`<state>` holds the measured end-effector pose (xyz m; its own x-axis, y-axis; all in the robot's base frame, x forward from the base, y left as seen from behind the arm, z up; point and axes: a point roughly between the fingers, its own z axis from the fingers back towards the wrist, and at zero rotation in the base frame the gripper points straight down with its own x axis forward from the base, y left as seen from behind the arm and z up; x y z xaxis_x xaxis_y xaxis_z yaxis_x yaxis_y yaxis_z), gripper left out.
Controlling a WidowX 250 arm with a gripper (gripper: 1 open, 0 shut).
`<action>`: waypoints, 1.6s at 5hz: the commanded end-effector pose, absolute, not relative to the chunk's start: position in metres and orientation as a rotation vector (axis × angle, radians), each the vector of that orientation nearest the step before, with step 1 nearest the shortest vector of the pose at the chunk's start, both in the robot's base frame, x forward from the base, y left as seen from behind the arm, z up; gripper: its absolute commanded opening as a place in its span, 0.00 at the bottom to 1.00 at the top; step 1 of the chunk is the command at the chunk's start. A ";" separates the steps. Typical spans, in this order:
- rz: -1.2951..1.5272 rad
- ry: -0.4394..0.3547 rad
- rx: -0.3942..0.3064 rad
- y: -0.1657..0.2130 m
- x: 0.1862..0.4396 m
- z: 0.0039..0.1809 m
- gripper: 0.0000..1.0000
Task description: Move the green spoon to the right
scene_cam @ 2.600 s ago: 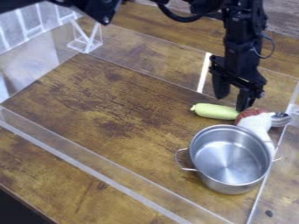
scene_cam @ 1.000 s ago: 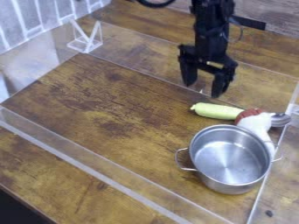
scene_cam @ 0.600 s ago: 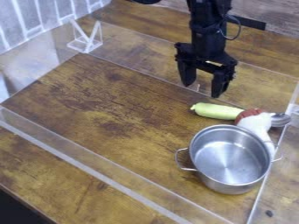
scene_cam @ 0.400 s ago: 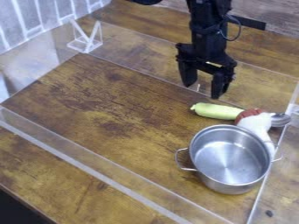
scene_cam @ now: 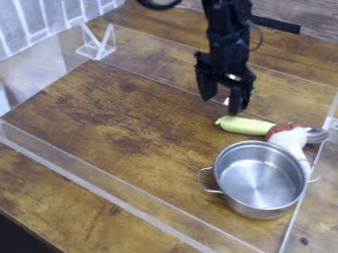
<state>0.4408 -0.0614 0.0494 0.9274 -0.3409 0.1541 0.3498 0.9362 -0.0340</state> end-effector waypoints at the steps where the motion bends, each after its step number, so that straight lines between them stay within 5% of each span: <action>1: -0.314 -0.232 0.012 -0.031 0.441 0.105 1.00; 2: -0.301 -0.251 0.055 -0.016 0.436 0.132 1.00; 4: -0.199 -0.290 0.120 0.000 0.440 0.142 1.00; 6: -0.189 -0.352 0.157 0.022 0.441 0.181 1.00; 8: -0.257 -0.428 0.159 0.054 0.423 0.157 1.00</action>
<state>0.4239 0.0452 0.1096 0.9148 -0.2847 0.2865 0.2463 0.9554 0.1630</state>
